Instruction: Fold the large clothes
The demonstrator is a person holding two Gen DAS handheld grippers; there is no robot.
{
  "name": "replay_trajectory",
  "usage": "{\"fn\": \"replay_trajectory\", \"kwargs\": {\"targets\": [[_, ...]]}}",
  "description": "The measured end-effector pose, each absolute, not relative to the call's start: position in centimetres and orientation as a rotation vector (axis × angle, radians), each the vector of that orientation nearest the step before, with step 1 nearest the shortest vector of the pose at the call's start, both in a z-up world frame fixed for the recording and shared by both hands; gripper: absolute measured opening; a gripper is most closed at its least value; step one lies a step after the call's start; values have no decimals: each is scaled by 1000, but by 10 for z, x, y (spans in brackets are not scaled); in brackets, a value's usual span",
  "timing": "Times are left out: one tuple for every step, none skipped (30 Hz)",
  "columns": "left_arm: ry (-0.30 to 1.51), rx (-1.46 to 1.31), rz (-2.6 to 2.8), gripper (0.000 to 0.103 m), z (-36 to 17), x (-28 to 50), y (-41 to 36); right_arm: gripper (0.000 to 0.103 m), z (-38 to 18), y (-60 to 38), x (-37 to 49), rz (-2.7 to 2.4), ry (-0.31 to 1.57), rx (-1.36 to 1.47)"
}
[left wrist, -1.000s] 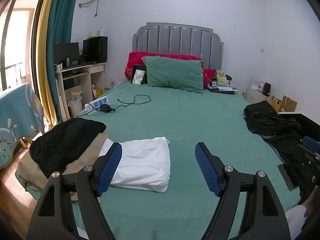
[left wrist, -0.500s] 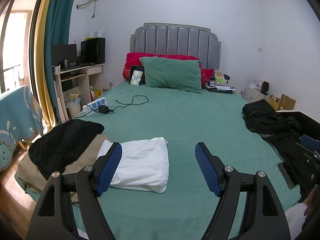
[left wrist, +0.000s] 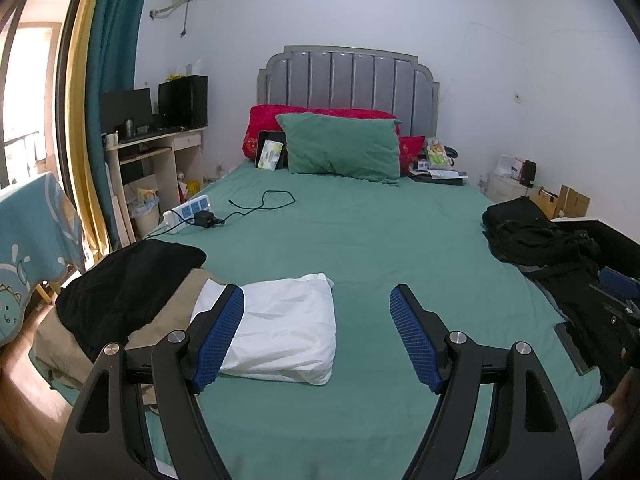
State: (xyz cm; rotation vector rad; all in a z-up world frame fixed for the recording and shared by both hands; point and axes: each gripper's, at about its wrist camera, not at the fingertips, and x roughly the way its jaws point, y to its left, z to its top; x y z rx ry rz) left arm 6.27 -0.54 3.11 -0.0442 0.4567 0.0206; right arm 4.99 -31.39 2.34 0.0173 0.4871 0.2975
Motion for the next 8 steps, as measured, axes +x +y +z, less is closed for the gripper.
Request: {"fn": "replay_trajectory", "kwargs": {"targets": [[458, -46, 18, 79, 31, 63, -4, 102, 23, -314, 50, 298, 488, 17], [458, -46, 15, 79, 31, 64, -3, 102, 23, -314, 50, 298, 488, 18], [458, -46, 13, 79, 31, 64, -2, 102, 22, -313, 50, 297, 488, 19], [458, -45, 10, 79, 31, 63, -1, 102, 22, -313, 50, 297, 488, 18], [458, -43, 5, 79, 31, 64, 0, 102, 22, -313, 50, 296, 490, 19], [457, -40, -2, 79, 30, 64, -1, 102, 22, -313, 50, 295, 491, 20], [457, -35, -5, 79, 30, 66, 0, 102, 20, -313, 51, 296, 494, 22], [460, -31, -7, 78, 28, 67, -1, 102, 18, -313, 52, 296, 497, 23]]}}
